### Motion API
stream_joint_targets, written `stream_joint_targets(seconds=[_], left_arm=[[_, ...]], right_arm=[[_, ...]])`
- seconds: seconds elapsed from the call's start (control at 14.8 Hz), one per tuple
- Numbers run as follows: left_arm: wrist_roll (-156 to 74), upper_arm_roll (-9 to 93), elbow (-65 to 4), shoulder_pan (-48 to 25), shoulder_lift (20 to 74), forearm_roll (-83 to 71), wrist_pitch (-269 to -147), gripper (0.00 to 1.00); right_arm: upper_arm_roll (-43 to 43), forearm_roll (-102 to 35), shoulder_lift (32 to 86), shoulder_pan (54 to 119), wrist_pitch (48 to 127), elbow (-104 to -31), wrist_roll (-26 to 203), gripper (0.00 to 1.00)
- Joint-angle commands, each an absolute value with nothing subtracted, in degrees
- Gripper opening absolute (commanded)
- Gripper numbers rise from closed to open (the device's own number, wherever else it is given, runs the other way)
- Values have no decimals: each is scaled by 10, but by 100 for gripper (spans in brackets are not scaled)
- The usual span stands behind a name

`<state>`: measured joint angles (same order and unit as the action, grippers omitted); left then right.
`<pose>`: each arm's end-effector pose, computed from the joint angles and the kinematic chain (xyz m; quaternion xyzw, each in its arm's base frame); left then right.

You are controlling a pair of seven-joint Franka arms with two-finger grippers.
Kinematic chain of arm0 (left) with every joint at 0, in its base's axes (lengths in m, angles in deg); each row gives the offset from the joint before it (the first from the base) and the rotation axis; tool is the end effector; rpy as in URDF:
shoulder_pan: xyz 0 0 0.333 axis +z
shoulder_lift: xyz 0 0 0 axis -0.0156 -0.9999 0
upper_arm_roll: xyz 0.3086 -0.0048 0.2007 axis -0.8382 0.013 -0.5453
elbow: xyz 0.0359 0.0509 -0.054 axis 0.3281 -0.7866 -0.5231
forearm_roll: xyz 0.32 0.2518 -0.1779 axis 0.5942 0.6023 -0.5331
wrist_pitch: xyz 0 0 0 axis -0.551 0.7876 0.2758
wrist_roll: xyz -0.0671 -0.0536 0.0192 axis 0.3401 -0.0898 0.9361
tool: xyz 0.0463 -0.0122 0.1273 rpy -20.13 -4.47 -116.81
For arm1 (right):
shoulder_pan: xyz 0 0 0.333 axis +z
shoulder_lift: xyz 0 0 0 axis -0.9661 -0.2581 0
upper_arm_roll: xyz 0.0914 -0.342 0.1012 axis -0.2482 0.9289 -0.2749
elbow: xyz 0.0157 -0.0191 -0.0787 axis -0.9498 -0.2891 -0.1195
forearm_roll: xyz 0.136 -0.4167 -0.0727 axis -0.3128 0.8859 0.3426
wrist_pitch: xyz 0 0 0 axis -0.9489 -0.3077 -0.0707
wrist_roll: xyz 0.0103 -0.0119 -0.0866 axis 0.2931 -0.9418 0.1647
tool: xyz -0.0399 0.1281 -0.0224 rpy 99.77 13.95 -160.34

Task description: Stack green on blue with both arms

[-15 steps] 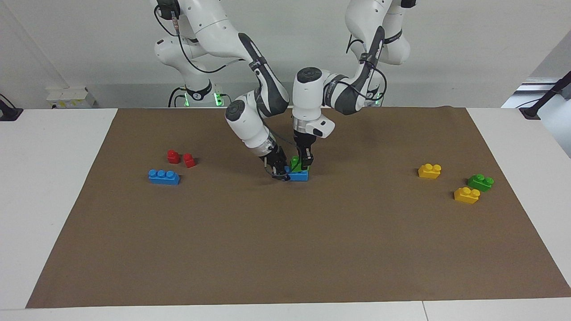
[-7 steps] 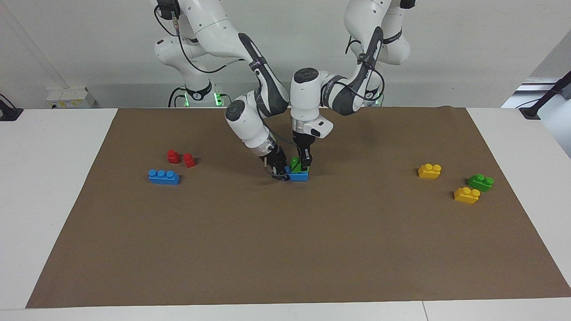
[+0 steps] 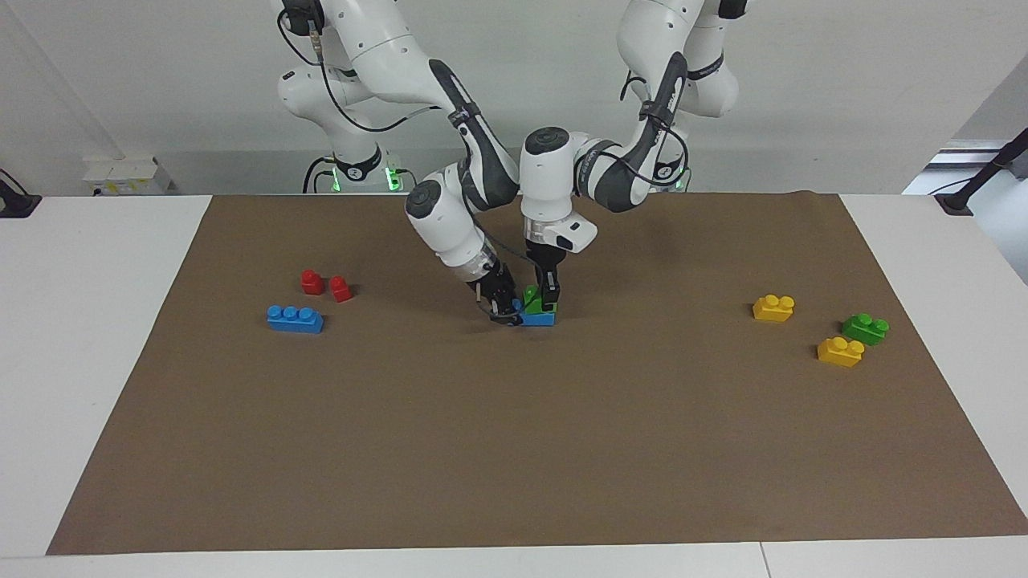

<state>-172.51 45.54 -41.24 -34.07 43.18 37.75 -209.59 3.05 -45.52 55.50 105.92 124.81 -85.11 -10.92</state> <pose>0.4855 -0.4250 0.3069 0.6917 0.7132 0.0917 0.0667 0.5449 0.3631 0.2619 -0.6698 0.7038 0.1322 0.1965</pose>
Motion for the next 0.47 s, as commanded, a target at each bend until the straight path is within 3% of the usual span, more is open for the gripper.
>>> stream_joint_targets(seconds=[0.0,0.4], left_arm=[[-1735,452,-407,-342,446,391,-2081,100],[-1694,453,-409,-321,485,390,-2037,100]], right_arm=[[29,-471,549,1055,1262,-857,-98,0],[29,-471,549,1054,1261,-856,-98,0]])
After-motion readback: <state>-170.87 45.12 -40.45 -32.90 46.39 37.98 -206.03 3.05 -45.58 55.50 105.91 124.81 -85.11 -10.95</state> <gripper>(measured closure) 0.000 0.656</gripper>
